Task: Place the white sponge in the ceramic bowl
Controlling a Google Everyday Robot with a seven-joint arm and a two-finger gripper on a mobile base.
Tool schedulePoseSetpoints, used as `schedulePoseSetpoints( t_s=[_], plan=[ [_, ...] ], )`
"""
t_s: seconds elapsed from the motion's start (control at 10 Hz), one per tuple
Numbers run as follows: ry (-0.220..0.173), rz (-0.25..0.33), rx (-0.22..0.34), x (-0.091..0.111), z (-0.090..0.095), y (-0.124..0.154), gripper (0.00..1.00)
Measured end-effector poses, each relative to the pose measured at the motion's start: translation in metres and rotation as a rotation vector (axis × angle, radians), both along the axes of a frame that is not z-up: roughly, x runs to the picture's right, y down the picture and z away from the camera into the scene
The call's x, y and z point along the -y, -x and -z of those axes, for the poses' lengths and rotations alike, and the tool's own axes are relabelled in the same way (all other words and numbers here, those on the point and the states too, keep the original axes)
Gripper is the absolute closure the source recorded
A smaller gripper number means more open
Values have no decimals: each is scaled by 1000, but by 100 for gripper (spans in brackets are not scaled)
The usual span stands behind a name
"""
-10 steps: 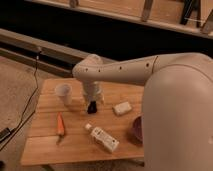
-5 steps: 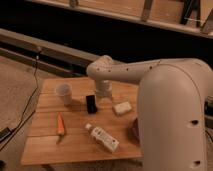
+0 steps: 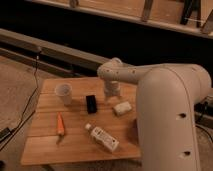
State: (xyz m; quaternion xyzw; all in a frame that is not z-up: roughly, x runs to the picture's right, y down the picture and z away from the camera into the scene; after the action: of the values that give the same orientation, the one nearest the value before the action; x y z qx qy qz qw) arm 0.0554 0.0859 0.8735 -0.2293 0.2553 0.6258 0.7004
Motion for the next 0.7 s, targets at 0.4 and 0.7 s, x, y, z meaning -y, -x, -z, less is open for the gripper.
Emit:
schedulePoseSetpoints(
  t_s=[0.4, 0.7],
  plan=[
    [38, -23, -12, -13, -17, -16, 35],
    [71, -20, -29, -28, -22, -19, 35]
  ],
)
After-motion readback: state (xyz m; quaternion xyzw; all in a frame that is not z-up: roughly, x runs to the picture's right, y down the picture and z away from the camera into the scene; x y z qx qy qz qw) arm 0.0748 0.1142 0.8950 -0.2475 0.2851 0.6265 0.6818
